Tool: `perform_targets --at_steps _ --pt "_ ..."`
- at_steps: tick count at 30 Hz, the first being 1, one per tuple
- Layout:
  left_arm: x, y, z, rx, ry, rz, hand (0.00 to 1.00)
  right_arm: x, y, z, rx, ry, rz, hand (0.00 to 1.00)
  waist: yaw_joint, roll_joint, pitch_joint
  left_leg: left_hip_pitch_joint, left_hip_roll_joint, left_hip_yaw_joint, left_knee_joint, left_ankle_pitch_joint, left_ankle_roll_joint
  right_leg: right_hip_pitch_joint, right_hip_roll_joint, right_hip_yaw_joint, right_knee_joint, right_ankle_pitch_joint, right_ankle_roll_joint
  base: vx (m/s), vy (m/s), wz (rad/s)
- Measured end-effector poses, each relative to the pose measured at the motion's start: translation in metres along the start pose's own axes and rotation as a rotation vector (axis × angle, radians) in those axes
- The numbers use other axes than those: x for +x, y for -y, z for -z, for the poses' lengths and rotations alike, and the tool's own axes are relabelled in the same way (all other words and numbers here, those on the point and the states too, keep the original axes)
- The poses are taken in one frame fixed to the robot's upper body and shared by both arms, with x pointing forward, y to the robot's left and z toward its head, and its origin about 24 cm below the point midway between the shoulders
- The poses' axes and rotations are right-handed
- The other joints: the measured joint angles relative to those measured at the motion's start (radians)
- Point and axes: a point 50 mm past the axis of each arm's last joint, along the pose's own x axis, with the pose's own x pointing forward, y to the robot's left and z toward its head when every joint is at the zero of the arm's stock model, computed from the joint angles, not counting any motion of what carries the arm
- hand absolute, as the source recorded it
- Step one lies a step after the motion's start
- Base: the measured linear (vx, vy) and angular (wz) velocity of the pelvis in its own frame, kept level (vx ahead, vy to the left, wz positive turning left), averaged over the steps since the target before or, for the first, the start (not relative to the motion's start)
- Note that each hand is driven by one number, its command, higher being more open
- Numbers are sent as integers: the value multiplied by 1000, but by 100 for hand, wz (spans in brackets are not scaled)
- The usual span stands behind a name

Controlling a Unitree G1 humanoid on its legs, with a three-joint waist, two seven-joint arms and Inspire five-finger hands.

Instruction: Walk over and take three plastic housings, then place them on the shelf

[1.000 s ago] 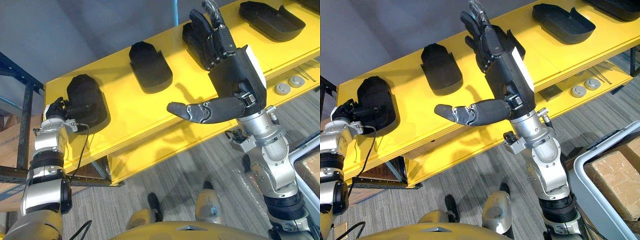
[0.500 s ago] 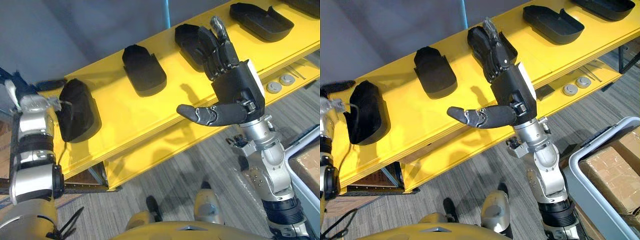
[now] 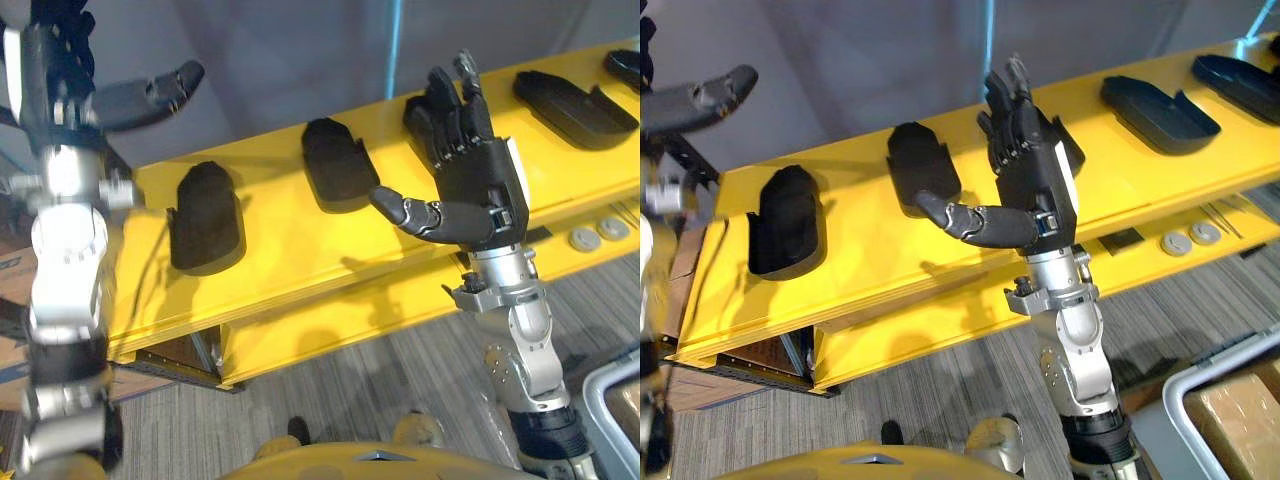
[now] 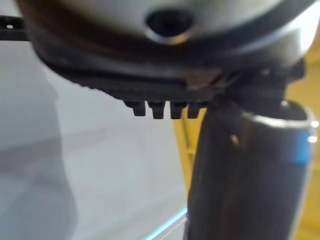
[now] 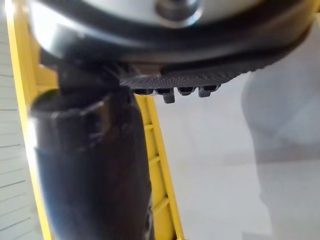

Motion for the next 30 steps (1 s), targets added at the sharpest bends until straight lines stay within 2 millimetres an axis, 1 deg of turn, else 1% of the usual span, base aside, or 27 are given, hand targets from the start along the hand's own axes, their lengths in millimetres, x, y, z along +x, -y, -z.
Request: perform_targets --at_steps 1,2,3,4,5,6,7,9,11,12,14,18,21,24,25,28,30 --pt "-31 -1 2 -52 -38 -50 100 -8 2 2 -3 -11 44 100 10 -5 -3 0 1 -15 0 0 0 17 2 -17 -14 2 3 38 -18 36" --pt "-45 -2 3 -68 -64 -71 100 -12 3 3 -9 -18 68 100 20 -8 -5 -2 2 -18 0 -1 -1 20 3 -22 -17 2 3 0 -23 30" --pt "-68 -5 8 -79 -133 -121 100 -19 5 5 0 -32 105 100 36 -13 -7 -4 5 -26 0 0 -3 30 7 -35 -26 3 4 -13 -16 18" --pt "-78 -7 11 -87 -170 -142 100 -21 5 6 4 -39 117 100 45 -16 -8 -4 6 -32 0 0 -3 36 9 -40 -32 3 5 -29 -21 24" --pt "-94 -11 15 -104 -237 -171 100 -25 5 7 11 -46 134 100 56 -24 -10 -6 9 -42 -1 -1 -4 47 14 -48 -42 0 2 -41 -27 27" --pt "-105 -12 17 -99 -280 -175 100 -25 3 8 16 -44 139 100 59 -32 -11 -12 11 -50 -1 -2 -1 53 21 -48 -53 -1 0 -56 -31 28" --pt "-108 -10 17 -105 -295 -166 100 -24 3 8 15 -41 141 100 62 -36 -14 -20 12 -52 0 -1 -1 52 23 -48 -57 -1 0 -63 -31 32" --pt "-112 0 19 -149 -315 -63 100 -23 0 3 -89 -22 144 100 74 -50 -22 -37 14 -56 0 8 -1 50 30 -45 -68 2 0 -29 -16 26" --pt "-115 3 18 -160 -322 -7 100 -22 -2 1 -156 -5 140 100 77 -58 -26 -38 12 -56 -1 9 -2 51 30 -42 -74 8 0 2 1 4" --pt "-116 6 18 -169 -327 38 100 -21 -2 -5 -191 23 139 100 76 -64 -29 -40 11 -55 -1 13 -8 52 31 -41 -84 22 2 0 0 0" --pt "-116 8 18 -178 -325 80 100 -20 2 -16 -221 69 142 100 75 -69 -29 -41 11 -55 -4 13 -9 52 32 -41 -86 26 2 0 0 0" --pt "-116 9 18 -240 -335 117 100 -18 8 -40 -277 182 161 100 72 -70 -30 -39 11 -53 -10 13 -10 51 33 -41 -90 26 2 0 0 0" --pt "-119 14 23 -272 -383 143 100 -18 9 -44 -282 200 180 100 73 -71 -30 -39 12 -52 -12 13 -10 51 34 -40 -92 26 1 0 0 0" --pt "-132 22 30 -308 -494 164 100 -21 9 -42 -282 181 192 100 74 -73 -29 -40 13 -48 -13 12 -11 51 36 -37 -99 28 1 -7 -5 -2" --pt "-139 24 36 -318 -554 161 100 -24 9 -40 -278 162 195 100 74 -75 -28 -40 14 -47 -13 12 -12 50 37 -37 -100 28 1 0 0 0" --pt "-150 22 46 -312 -658 125 100 -25 9 -39 -278 148 198 100 73 -79 -25 -39 16 -45 -13 11 -12 49 38 -34 -101 28 1 0 0 0" --pt "-157 20 53 -296 -726 81 100 -27 11 -39 -282 138 206 100 74 -87 -21 -39 16 -44 -12 11 -12 49 38 -34 -101 28 0 0 0 0"
